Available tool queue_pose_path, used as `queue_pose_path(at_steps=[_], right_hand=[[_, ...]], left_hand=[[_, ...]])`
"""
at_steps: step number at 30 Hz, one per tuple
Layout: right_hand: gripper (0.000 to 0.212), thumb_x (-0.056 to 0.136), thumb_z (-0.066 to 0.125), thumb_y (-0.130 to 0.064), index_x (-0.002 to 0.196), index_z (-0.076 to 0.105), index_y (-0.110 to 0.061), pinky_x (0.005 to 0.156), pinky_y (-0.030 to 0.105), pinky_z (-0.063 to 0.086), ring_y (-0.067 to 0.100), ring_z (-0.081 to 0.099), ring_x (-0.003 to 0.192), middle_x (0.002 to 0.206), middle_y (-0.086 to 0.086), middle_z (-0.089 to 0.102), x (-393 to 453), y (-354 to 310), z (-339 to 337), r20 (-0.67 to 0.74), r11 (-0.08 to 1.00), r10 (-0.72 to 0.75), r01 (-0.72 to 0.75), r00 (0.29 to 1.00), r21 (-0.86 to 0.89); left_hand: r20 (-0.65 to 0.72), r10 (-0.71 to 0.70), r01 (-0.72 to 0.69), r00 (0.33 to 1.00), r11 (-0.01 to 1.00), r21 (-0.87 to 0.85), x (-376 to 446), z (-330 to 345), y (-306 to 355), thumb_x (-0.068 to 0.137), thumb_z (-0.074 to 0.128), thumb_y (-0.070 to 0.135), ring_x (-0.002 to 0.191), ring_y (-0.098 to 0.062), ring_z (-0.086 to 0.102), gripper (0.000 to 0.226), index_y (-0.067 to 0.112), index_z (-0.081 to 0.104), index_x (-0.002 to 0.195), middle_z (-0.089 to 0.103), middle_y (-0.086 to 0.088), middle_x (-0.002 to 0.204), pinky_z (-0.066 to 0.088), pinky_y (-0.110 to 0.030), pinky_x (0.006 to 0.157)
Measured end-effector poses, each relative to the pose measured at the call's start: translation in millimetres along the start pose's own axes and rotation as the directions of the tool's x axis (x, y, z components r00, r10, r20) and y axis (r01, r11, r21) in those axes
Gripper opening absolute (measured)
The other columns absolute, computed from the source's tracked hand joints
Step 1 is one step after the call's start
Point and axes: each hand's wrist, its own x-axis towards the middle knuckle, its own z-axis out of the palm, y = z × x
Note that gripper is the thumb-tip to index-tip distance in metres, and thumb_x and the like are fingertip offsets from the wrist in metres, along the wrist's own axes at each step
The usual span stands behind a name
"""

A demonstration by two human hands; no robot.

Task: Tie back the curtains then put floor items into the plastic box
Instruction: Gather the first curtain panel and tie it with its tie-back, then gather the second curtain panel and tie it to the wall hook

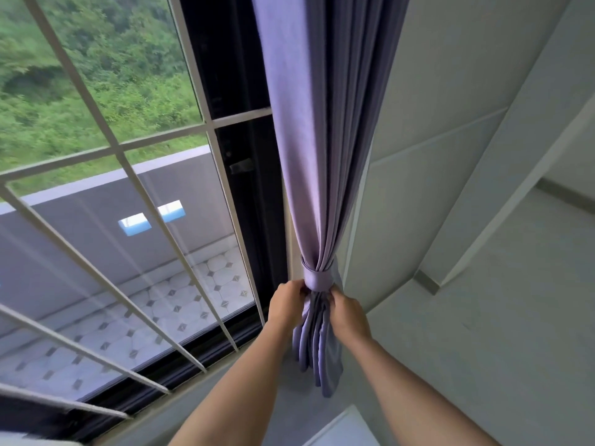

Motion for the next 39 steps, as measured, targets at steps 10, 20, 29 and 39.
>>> queue_pose_path(at_steps=[10, 20, 29, 39], right_hand=[[0.03, 0.102, 0.033, -0.035, 0.112, 0.055, -0.016, 0.073, 0.038, 0.043, 0.037, 0.062, 0.098, 0.104, 0.017, 0.068, -8, 11, 18, -0.054, 0.996, 0.086, -0.087, 0.995, -0.033], [0.027, 0.097, 0.042, -0.039, 0.111, 0.058, -0.023, 0.086, 0.035, 0.046, 0.029, 0.059, 0.107, 0.118, 0.005, 0.066, -42, 29, 11, 0.17, 0.984, -0.091, 0.115, 0.981, -0.139], [0.041, 0.097, 0.044, -0.041, 0.133, 0.052, -0.023, 0.095, 0.034, 0.042, 0.033, 0.054, 0.121, 0.13, 0.013, 0.06, -99, -5, 28, 0.367, 0.892, -0.298, 0.394, 0.881, -0.22], [0.049, 0.1, 0.039, -0.043, 0.142, 0.04, -0.02, 0.095, 0.038, 0.045, 0.031, 0.052, 0.123, 0.132, 0.01, 0.059, -238, -123, 122, 0.598, 0.614, -0.567, 0.775, 0.566, -0.151]], left_hand=[[0.077, -0.046, 0.041, 0.996, 0.997, 0.066, -20, -6, -11, 0.091, 0.046, 0.02, 0.088, -0.037, 0.061, 0.022, 0.01, 0.065, 0.098, 0.07, -0.013, 0.092, 0.05, -0.038, 0.069], [-0.031, -0.185, 0.187, 0.982, 0.978, 0.09, -96, -7, 2, 0.089, 0.044, 0.014, 0.094, -0.035, 0.06, 0.022, 0.006, 0.061, 0.099, 0.067, -0.015, 0.1, 0.047, -0.036, 0.071], [-0.294, -0.41, 0.42, 0.863, 0.907, -0.032, -232, -27, -18, 0.091, 0.051, 0.023, 0.109, -0.029, 0.06, 0.028, 0.016, 0.065, 0.114, 0.068, -0.008, 0.115, 0.049, -0.032, 0.088], [-0.509, -0.679, 0.715, 0.528, 0.679, -0.165, -426, -134, -82, 0.097, 0.046, 0.025, 0.113, -0.031, 0.058, 0.029, 0.017, 0.062, 0.12, 0.063, -0.01, 0.123, 0.048, -0.034, 0.092]])
